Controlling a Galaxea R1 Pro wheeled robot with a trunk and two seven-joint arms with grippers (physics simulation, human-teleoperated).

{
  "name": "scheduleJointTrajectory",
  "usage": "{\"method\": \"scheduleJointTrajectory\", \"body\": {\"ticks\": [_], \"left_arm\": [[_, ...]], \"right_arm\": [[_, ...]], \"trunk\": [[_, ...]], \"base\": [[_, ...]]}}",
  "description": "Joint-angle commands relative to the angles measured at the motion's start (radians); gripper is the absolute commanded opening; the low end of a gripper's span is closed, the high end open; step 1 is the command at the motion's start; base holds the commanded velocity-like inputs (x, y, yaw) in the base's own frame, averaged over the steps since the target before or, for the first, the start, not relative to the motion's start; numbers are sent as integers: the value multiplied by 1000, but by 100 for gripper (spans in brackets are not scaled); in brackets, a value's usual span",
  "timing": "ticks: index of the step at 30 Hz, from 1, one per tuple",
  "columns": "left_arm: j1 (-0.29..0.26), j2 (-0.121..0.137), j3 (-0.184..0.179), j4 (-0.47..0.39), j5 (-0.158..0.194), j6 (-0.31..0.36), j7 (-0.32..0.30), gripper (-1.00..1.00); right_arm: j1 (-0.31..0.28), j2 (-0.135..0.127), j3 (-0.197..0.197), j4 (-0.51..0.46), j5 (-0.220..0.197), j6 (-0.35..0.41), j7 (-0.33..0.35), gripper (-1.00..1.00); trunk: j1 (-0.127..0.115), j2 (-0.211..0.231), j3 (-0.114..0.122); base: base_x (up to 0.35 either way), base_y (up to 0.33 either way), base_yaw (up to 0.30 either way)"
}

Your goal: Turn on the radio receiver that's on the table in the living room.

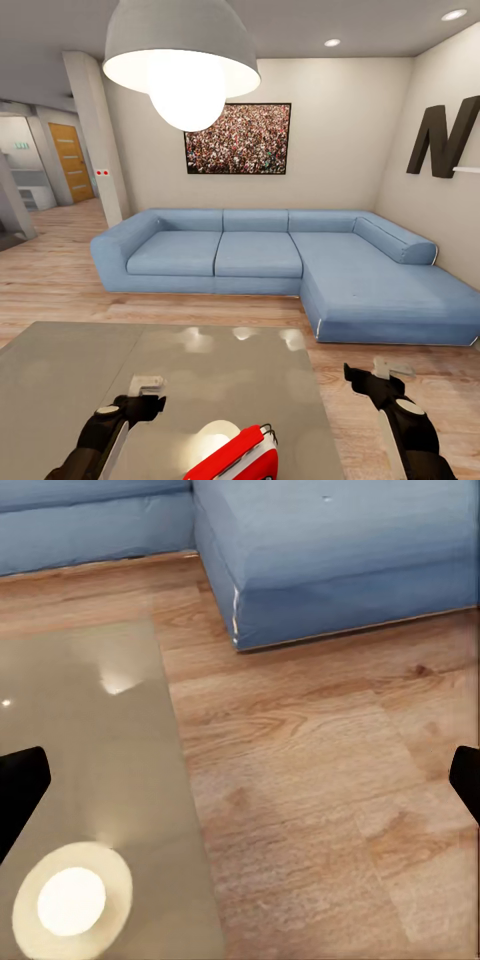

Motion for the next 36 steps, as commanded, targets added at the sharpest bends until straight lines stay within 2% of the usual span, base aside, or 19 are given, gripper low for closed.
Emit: {"method": "scheduleJointTrajectory", "body": {"ticks": [1,2,3,5,7,10,14,21,36], "left_arm": [[-32,1,1,9,1,3,1,100],[-84,1,1,44,2,16,1,100],[-102,1,1,57,2,21,1,100],[-174,1,1,119,3,43,1,100],[-216,1,1,152,4,55,1,100],[-244,-1,1,175,5,81,1,100],[-257,-7,1,188,6,118,0,100],[-258,-12,0,190,6,124,1,100],[-258,-11,-4,93,6,126,0,100]], "right_arm": [[-12,0,0,1,0,10,-10,100],[-26,0,1,2,0,16,-15,100],[-30,0,1,2,0,17,-16,100],[-52,0,1,4,0,29,-20,100],[-73,0,2,5,0,58,-21,100],[-106,0,13,6,0,108,-21,100],[-149,0,42,7,0,196,-28,100],[-161,0,47,-2,0,297,-31,100],[-162,2,47,-6,0,312,-27,100]], "trunk": [[0,0,0],[0,0,0],[0,0,0],[0,0,0],[0,0,0],[0,0,0],[0,0,0],[0,0,0],[0,0,0]], "base": [[0,0,0],[0,0,0],[0,0,0],[0,0,0],[0,0,0],[0,0,0],[0,0,0],[0,0,0],[0,0,0]]}}
